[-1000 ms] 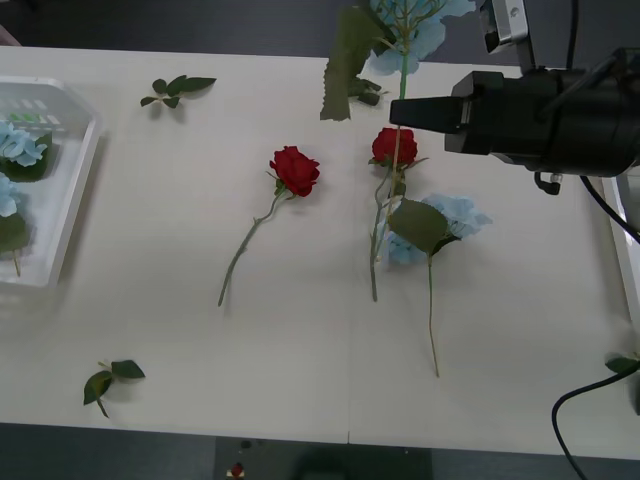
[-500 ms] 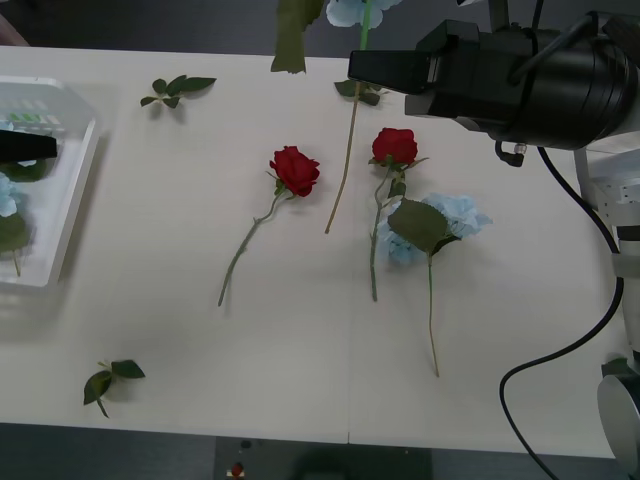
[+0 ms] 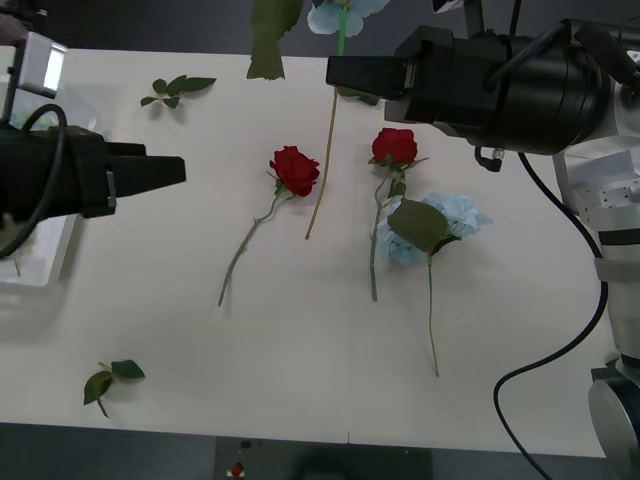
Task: Put the red flowers into the right box and the blue flowers into the left box
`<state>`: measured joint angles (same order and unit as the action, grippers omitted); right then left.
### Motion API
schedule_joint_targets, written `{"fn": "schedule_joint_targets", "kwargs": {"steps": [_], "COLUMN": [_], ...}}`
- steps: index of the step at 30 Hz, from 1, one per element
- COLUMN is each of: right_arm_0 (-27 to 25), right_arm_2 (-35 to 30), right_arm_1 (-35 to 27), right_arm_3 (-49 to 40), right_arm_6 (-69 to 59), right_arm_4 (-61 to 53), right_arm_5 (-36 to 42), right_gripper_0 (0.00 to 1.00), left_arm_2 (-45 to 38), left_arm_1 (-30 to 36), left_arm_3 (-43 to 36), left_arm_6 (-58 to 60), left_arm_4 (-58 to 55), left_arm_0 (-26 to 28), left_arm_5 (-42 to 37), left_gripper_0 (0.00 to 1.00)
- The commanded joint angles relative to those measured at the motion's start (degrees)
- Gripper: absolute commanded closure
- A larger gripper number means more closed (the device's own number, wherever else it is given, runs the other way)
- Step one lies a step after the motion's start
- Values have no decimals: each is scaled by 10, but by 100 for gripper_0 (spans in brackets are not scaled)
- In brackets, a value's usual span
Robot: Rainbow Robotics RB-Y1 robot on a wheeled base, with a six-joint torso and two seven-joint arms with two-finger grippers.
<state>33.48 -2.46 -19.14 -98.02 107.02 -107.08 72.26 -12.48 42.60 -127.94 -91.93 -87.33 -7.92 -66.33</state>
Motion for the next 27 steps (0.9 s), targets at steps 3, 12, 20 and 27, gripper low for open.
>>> {"fn": "schedule_joint_targets", "kwargs": {"steps": [3, 12, 20, 27], "right_arm_0": [19, 19, 19, 19], "right_arm_2": [-8, -8, -8, -8], "right_arm_1": [13, 13, 13, 13], "right_arm_3": [-16, -16, -16, -16], "right_arm_6": [1, 1, 1, 1], "right_arm_4": [-2, -2, -2, -2], "right_arm_5": [-5, -5, -5, -5], "right_gripper_0": [100, 100, 100, 100], "left_arm_2": [67, 149, 212, 232], "left_arm_1": [-64, -143, -164, -170], "left_arm_3": [-27, -26, -26, -26], "left_arm_6": [29, 47, 65, 84], "left_arm_4": [35, 115, 162, 175], "left_arm_0": [-60, -106, -123, -133], "left_arm_5": [5, 9, 34, 34], "left_gripper_0": [0, 0, 0, 100]}}
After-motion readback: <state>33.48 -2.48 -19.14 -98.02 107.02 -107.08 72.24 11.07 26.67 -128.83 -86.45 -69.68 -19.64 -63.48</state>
